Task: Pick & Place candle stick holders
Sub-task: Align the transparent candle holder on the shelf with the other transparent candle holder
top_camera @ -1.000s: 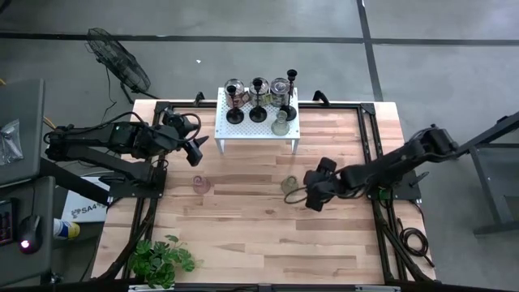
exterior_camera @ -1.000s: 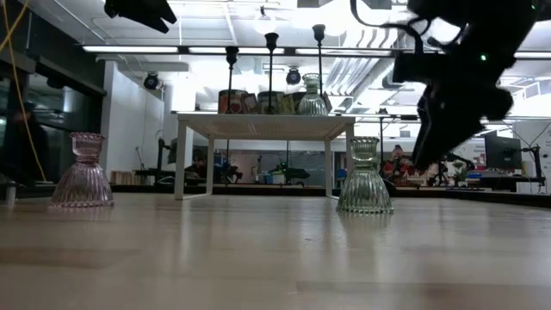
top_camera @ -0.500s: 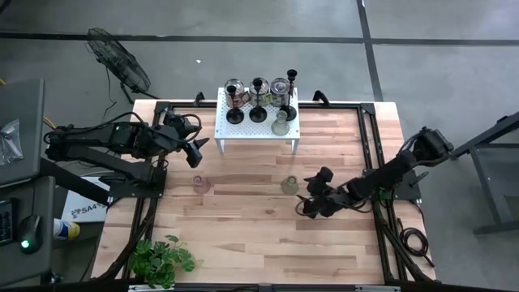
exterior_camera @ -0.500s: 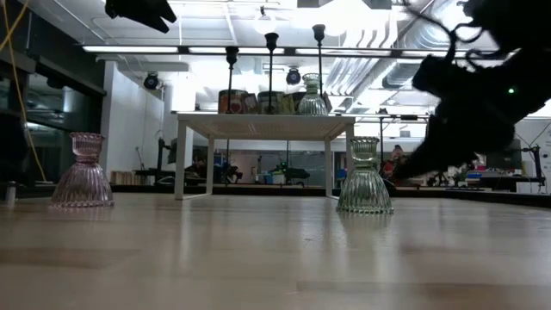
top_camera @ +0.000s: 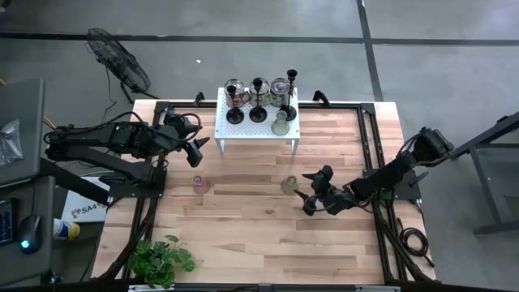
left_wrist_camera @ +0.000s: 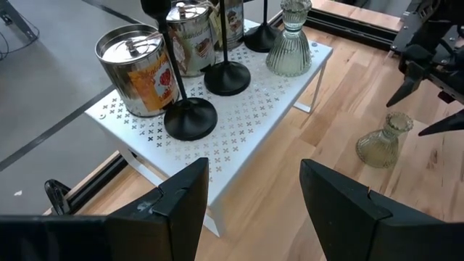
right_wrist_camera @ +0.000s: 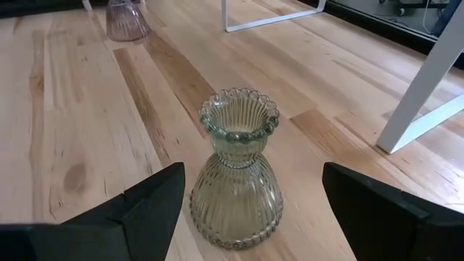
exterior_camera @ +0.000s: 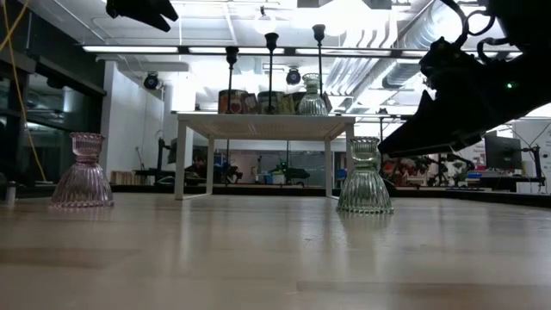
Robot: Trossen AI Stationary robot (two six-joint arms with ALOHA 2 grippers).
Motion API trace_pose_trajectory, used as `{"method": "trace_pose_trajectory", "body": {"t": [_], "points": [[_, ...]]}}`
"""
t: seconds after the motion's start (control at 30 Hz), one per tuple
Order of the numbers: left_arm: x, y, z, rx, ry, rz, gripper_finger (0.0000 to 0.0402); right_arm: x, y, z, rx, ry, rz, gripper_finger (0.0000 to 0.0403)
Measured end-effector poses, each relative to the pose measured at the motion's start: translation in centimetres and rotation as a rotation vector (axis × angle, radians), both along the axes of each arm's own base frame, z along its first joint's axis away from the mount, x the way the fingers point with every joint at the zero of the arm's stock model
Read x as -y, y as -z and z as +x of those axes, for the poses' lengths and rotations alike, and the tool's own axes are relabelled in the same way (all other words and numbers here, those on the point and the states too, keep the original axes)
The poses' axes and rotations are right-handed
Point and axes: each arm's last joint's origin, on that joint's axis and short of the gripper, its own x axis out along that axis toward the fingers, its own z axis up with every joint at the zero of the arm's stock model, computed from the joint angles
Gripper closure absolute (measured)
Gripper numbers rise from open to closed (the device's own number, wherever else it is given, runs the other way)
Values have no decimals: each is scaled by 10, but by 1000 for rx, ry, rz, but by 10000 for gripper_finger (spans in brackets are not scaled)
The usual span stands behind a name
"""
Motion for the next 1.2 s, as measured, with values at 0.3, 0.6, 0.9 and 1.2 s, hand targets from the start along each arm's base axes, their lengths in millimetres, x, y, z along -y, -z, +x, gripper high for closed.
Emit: {"method": "trace_pose_trajectory", "body": {"t": [0.3, 0.6, 0.9, 1.2], "points": [[0, 0, 0, 1, 1, 1, 190, -1, 16, 9, 18, 6, 7, 85], [0, 0, 0, -3, 2, 3, 190, 6, 30, 24, 96, 42, -9, 85], [0, 0, 0, -3, 2, 3, 190, 6, 29, 28, 135, 34, -23, 117], [2, 1, 1, -24, 85, -21, 190, 7, 29, 29, 132, 11, -16, 201]]}}
